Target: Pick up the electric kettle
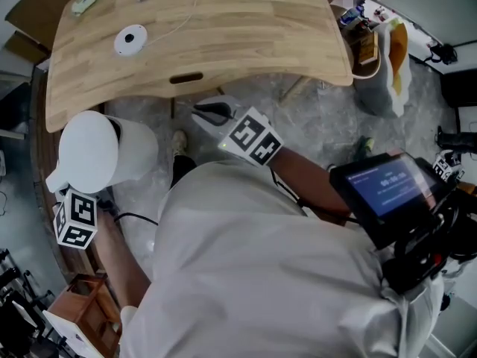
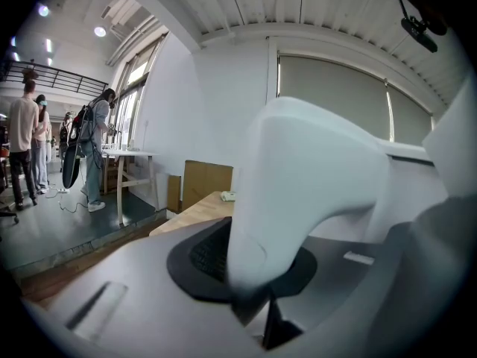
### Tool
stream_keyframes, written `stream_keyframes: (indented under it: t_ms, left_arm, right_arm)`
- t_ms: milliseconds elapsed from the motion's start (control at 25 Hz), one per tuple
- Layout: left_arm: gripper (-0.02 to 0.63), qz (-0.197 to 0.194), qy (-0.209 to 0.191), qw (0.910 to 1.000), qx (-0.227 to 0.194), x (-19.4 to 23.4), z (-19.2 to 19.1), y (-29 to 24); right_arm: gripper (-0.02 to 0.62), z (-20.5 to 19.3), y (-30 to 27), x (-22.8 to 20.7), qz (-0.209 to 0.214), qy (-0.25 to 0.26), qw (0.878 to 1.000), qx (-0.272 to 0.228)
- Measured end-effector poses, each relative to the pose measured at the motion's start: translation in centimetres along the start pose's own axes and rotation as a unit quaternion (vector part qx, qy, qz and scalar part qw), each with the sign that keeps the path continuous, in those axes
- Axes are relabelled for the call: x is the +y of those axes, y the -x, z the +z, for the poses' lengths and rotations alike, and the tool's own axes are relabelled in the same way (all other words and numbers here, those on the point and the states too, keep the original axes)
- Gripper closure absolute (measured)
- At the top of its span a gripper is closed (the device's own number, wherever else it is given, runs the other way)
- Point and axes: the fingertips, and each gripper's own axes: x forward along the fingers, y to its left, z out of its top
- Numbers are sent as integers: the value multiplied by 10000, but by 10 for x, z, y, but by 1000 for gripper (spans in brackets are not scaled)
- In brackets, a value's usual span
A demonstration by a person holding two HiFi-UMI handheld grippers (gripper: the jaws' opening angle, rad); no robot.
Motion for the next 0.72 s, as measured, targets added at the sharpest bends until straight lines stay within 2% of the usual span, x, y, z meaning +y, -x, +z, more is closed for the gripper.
stream_keyframes:
  t_ms: [400, 720]
  left_arm:
    - [546, -131, -111, 9998, -48, -11, 4, -5]
    - [546, -191, -119, 9997, 128, -6, 3, -40]
  right_arm:
    - [565, 4, 2, -5, -124, 63, 9999, -20]
    - [568, 7, -24, -21, -121, -21, 9999, 114]
